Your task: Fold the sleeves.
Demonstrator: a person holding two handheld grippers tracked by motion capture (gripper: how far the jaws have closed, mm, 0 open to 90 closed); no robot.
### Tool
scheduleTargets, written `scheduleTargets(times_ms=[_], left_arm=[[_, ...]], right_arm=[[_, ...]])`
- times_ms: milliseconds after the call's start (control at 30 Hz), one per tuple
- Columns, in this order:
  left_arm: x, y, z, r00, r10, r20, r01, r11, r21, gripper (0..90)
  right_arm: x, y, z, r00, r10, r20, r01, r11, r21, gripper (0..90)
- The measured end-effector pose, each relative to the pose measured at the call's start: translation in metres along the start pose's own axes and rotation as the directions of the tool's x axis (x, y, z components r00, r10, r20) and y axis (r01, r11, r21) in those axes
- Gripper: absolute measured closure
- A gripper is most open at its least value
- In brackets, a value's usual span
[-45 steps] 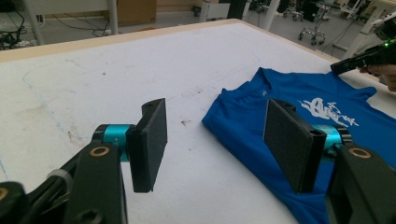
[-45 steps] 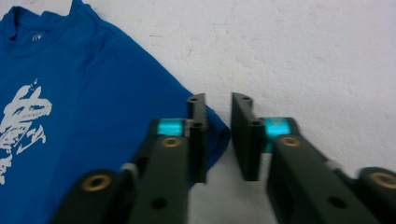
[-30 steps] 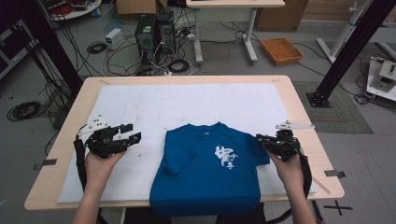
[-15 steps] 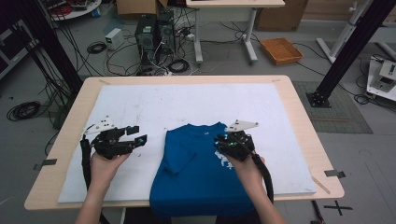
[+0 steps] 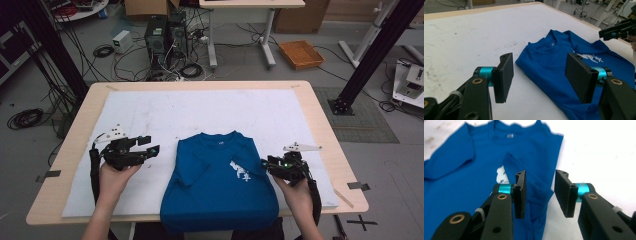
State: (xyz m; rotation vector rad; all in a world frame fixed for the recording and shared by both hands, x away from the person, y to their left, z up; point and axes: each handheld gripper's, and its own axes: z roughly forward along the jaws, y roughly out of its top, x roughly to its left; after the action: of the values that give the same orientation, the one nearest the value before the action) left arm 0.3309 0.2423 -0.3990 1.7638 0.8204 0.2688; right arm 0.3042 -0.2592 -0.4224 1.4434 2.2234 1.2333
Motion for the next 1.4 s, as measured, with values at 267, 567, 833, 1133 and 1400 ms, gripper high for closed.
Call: scheduleTargets(times_ms=[267, 567, 833, 1133, 1400], left_arm=[[0.001, -0.001, 0.001, 1.0000, -0.006, -0.001, 0.006, 0.9999, 0.009, 39.9], [-0.001, -0.002, 0.004, 1.0000, 0.003, 0.006, -0.003, 0.9998, 0.020, 39.9], [-0.003, -0.003, 0.009, 1.0000, 0.004, 0.006, -0.004, 0.9995, 0.032, 39.9], [-0.002, -0.004, 0.009, 1.0000, 0.002, 0.001, -0.002, 0.9992, 0.039, 39.9], [-0.002, -0.005, 0.011, 1.0000, 0.003, -0.003, -0.003, 0.9988, 0.050, 39.9]], right_arm=[[0.023, 0.001, 0.005, 0.9621, -0.206, -0.178, 0.212, 0.9772, 0.013, 89.1], [0.029, 0.001, -0.004, 0.8285, -0.393, -0.399, 0.441, 0.8969, 0.033, 74.2], [0.022, 0.006, 0.004, 0.9483, -0.245, -0.202, 0.249, 0.9685, -0.005, 67.6], [0.060, -0.008, 0.024, 0.9498, -0.312, -0.019, 0.313, 0.9473, 0.068, 67.3], [0.066, -0.013, 0.021, 0.9085, -0.400, -0.120, 0.411, 0.9069, 0.091, 89.0]])
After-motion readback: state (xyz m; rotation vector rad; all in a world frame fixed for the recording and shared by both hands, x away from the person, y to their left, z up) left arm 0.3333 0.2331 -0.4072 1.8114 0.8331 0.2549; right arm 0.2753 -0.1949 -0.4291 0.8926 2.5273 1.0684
